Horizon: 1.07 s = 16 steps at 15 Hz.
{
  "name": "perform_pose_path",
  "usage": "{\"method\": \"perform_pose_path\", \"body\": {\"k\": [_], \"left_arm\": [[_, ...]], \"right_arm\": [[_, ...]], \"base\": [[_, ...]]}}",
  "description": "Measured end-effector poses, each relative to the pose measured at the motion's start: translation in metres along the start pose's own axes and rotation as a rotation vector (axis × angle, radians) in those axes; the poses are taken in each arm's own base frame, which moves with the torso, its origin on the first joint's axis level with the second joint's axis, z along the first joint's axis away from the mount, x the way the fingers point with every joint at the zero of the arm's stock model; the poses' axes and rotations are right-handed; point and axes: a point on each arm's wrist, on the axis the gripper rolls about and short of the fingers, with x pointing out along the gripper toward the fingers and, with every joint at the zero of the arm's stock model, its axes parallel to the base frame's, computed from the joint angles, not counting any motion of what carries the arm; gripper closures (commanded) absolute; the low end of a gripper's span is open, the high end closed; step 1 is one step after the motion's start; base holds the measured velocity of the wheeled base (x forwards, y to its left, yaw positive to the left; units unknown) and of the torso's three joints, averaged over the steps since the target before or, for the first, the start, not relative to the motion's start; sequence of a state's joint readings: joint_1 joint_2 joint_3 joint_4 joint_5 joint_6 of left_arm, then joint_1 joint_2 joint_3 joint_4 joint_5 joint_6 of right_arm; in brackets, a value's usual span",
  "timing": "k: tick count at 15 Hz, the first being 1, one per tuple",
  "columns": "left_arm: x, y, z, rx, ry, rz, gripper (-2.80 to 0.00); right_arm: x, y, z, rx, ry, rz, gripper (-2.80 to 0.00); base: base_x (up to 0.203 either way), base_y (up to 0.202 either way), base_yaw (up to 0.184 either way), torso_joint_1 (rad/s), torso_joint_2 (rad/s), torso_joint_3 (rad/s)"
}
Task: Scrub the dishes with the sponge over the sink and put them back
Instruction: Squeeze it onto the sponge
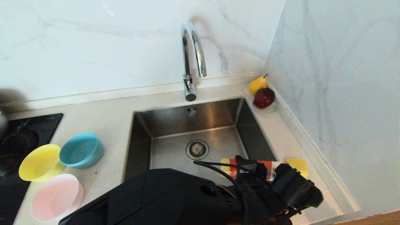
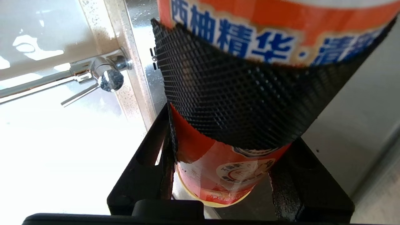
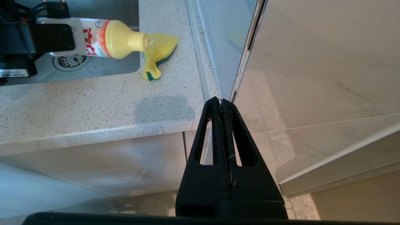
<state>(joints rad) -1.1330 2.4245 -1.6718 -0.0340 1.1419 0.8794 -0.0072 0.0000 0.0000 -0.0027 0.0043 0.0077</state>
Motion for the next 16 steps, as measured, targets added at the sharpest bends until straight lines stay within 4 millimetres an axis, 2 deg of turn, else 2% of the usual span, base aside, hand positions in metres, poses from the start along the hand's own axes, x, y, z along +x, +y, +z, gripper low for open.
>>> {"method": "perform_pose_path", "body": {"k": [5, 9, 12, 16], "left_arm": [[0.014, -0.007, 0.000, 0.003, 0.028, 0.000, 0.00], [0.024, 0.000, 0.007, -0.044, 0.072, 0.044, 0.00], [0.027, 0.008, 0.014, -0.092, 0.067, 0.060, 0.00], [0.028, 0.004, 0.012, -0.079, 0.075, 0.056, 0.00]], "right_arm": [[0.000, 0.000, 0.000, 0.000, 0.000, 0.000, 0.00], [0.000, 0.000, 0.000, 0.000, 0.000, -0.001, 0.00], [0.000, 0.000, 0.000, 0.000, 0.000, -0.001, 0.00], [0.000, 0.000, 0.000, 0.000, 0.000, 0.000, 0.00]], "base": [[0.000, 0.000, 0.000, 0.000, 0.00, 0.000], [0.000, 0.000, 0.000, 0.000, 0.00, 0.000], [0.000, 0.000, 0.000, 0.000, 0.00, 0.000], [0.000, 0.000, 0.000, 0.000, 0.00, 0.000]]}}
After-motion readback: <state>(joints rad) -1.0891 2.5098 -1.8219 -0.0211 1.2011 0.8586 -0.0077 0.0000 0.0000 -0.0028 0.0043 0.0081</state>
